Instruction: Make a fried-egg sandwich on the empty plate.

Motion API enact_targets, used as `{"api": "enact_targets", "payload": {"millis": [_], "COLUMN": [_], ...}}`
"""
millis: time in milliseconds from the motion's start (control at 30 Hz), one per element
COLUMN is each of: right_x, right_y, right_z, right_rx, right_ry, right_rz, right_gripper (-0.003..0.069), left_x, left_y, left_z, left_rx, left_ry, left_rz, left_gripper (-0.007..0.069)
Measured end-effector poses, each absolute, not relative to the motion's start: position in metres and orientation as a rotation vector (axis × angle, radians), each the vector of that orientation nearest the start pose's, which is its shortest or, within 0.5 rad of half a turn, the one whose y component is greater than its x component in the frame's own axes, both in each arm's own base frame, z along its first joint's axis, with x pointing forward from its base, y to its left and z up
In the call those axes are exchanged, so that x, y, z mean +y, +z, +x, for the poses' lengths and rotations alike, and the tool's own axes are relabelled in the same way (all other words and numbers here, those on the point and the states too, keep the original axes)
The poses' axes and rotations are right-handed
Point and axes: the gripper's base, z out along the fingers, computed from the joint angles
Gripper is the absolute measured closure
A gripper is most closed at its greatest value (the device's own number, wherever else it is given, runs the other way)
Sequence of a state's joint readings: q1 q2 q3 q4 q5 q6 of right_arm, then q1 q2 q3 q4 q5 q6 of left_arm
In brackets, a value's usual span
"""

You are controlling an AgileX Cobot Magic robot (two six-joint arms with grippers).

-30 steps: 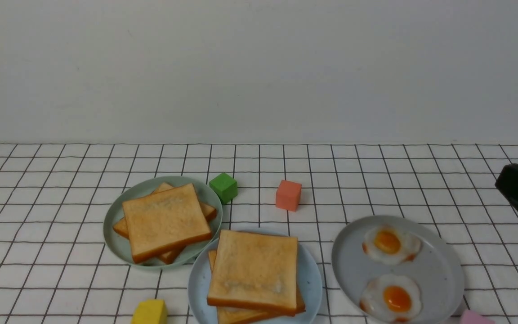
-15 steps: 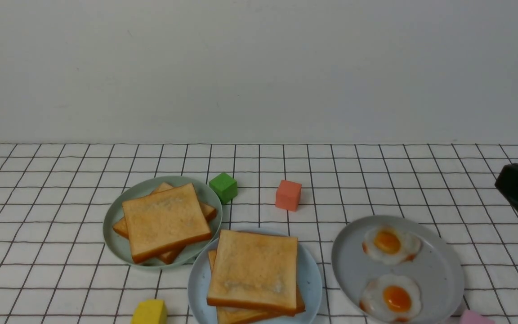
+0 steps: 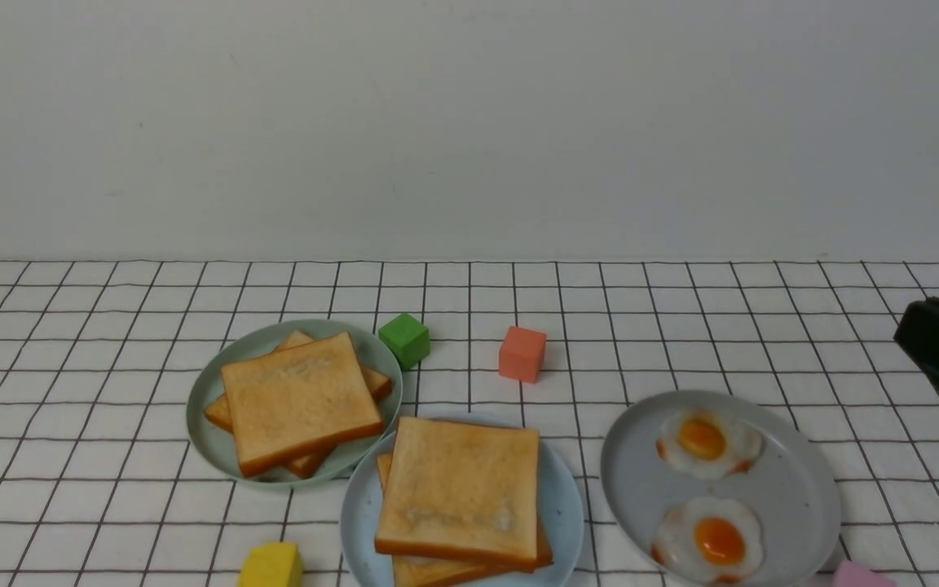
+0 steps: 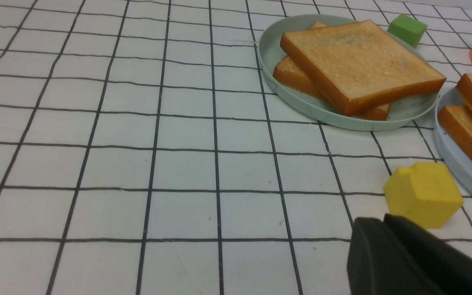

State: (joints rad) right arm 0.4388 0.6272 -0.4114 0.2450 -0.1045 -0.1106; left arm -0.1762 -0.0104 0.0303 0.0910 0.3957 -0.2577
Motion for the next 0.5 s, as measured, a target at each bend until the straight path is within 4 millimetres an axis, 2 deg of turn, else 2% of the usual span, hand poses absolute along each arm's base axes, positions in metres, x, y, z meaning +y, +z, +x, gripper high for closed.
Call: {"api": "enact_targets", "payload": {"millis": [100,233,333,367,400,467,500], "right_x": [0.045,0.027,0.013,0.011,0.007,0.003,0.003], "right_y": [0.307,0.293,0.261,0.257,0.239,0.219,0.217], "right_z": [0.118,0.104,0.084,0.082,0.074,0.067,0.066], "right_rx": [1.563,1.602,1.742,1.755,1.793,1.817,1.817], "right_ry": [0.334,0.216,0.093,0.081,0.039,0.014,0.012], "right_rz": [-0.224,-0.179,-0.148,-0.142,-0.104,-0.047,-0.042], "right_gripper": [0.0571,0.0566,0.0561,0.0561,0.0559,0.0557,0.0557], "left_x": [-0.006,-0.006,-0.006,-0.006,-0.006,-0.006,-0.006], "left_y": [0.168,0.168,0.168,0.168,0.168,0.168,0.168], "left_z": [0.052,0.052,0.052,0.052,0.052,0.052,0.052], "left_rx": [1.903,1.903,1.903,1.903,1.903,1.903,1.903], "left_ry": [-0.205,-0.205,-0.205,-0.205,-0.205,-0.205,-0.205], "left_rz": [-0.021,-0.021,-0.021,-0.021,-0.021,-0.021,-0.021], "left_gripper": [0.0586,0.0585,0.0585,0.0585,0.0584,0.0580,0.0580]}}
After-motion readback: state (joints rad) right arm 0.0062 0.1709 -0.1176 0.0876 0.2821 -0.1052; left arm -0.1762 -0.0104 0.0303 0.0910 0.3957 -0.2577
